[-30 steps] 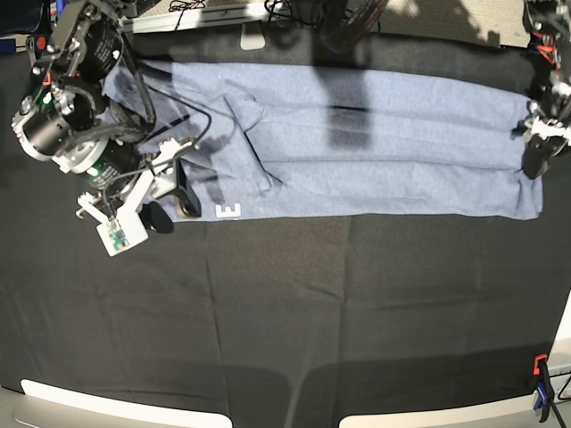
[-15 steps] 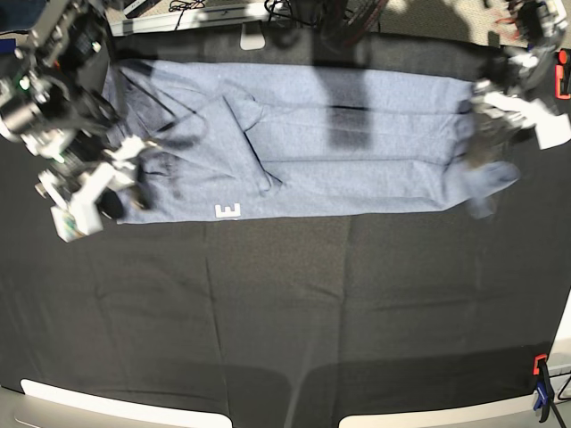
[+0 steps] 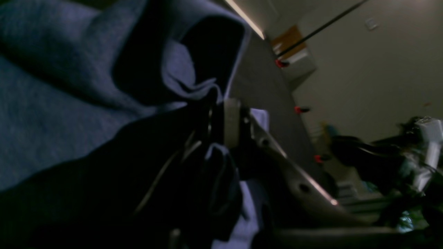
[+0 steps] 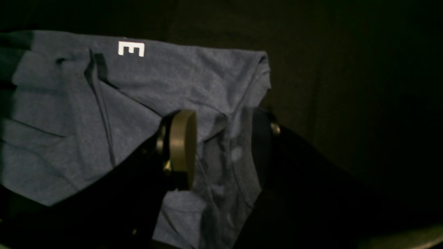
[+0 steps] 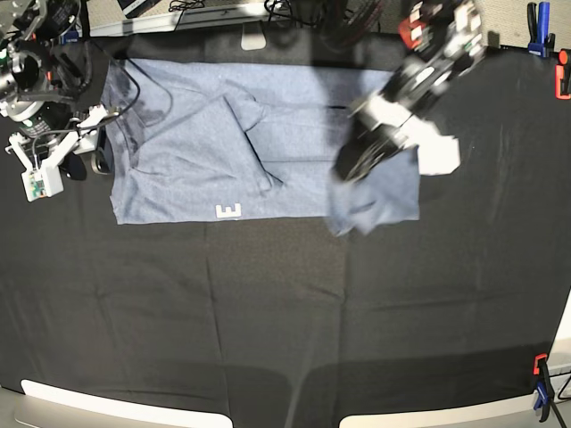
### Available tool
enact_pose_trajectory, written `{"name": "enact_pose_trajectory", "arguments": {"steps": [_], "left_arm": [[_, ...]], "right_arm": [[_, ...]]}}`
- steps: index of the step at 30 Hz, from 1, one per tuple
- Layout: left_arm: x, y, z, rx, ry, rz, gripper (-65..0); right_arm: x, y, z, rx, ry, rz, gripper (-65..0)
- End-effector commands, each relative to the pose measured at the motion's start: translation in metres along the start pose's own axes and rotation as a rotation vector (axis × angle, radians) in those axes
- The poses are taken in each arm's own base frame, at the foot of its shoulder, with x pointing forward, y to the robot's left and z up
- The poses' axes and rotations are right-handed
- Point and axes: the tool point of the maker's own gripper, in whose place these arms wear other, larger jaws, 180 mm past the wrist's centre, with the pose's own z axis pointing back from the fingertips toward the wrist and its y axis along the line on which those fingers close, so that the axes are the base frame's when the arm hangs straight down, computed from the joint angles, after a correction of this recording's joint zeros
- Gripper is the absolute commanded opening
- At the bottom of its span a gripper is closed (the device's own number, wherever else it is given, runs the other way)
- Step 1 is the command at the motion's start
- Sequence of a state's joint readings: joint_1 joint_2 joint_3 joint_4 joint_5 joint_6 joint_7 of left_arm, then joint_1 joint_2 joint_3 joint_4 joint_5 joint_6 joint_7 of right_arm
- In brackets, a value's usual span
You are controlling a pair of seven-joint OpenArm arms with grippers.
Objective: Layout the t-shirt on the table in an organized manner, then fold the t-shirt properly
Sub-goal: 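Release the shirt and move the left gripper to the strip's end, then grasp the strip end with the left gripper and fold it toward the E label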
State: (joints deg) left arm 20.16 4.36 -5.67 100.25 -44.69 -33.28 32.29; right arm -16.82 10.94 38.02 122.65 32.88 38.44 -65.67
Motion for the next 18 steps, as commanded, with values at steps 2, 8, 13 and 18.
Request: {"name": "enact_pose_trajectory", "arguments": {"steps": [2, 8, 13, 18], "left_arm": [[0.010, -0.017, -0.018, -0.033, -0.027, -0.033, -65.0], [0.000, -0.018, -0.039, 0.015, 0.043, -0.092, -65.0], [-0.012, -0.016, -0.037, 0.021, 0.108, -0.094, -65.0], [-0.012, -0.016, -0.037, 0.022, 0.108, -0.093, -65.0]], "right_arm": [[0.014, -0.002, 0.004, -0.005, -0.048, 0.025, -39.6], [0.014, -0.004, 0.005, -0.009, -0.046, 0.034, -39.6], [0.017, -0.006, 0.005, -0.012, -0.054, 0.041, -39.6], [0.021, -0.006, 0.006, -0.013, -0.073, 0.046, -39.6]]}}
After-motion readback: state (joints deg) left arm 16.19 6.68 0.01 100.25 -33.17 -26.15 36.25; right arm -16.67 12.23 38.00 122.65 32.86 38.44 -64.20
